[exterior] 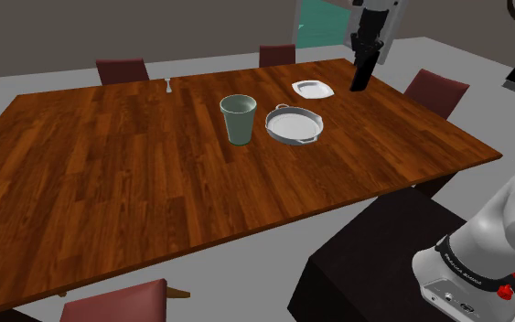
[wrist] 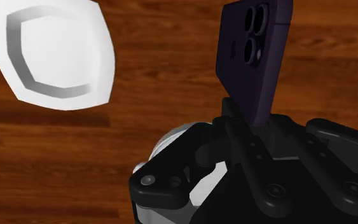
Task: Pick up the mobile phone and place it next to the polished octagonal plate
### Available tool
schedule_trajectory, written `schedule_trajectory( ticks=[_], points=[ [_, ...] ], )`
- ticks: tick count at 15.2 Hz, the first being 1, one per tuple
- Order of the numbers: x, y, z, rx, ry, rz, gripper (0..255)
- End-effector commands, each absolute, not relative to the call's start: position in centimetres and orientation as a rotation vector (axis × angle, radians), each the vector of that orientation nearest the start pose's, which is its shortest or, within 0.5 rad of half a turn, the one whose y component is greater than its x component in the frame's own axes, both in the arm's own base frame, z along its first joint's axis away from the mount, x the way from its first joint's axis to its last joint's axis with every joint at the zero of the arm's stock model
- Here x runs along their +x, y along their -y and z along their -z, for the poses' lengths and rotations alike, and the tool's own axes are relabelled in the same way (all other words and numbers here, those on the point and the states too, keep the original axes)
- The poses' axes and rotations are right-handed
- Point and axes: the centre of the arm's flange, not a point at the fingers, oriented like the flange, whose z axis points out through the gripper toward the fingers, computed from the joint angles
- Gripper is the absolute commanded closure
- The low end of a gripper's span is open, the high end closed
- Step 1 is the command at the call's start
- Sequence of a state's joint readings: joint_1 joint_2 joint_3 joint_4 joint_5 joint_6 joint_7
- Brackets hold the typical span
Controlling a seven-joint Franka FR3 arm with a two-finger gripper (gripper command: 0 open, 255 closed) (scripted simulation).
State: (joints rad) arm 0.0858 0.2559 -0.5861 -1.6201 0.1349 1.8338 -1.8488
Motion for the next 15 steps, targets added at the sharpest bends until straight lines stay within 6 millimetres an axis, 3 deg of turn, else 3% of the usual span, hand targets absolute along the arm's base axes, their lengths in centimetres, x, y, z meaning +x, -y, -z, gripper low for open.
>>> schedule_trajectory(
  ticks=[1,8,15],
  points=[
    [58.4,28.9,-48.8,-2.476,1.943,-0.012,255],
    [62.3,36.9,-46.5,-2.476,1.943,-0.013,255],
    [62.6,37.4,-43.2,-2.476,1.943,-0.012,255]
  ],
)
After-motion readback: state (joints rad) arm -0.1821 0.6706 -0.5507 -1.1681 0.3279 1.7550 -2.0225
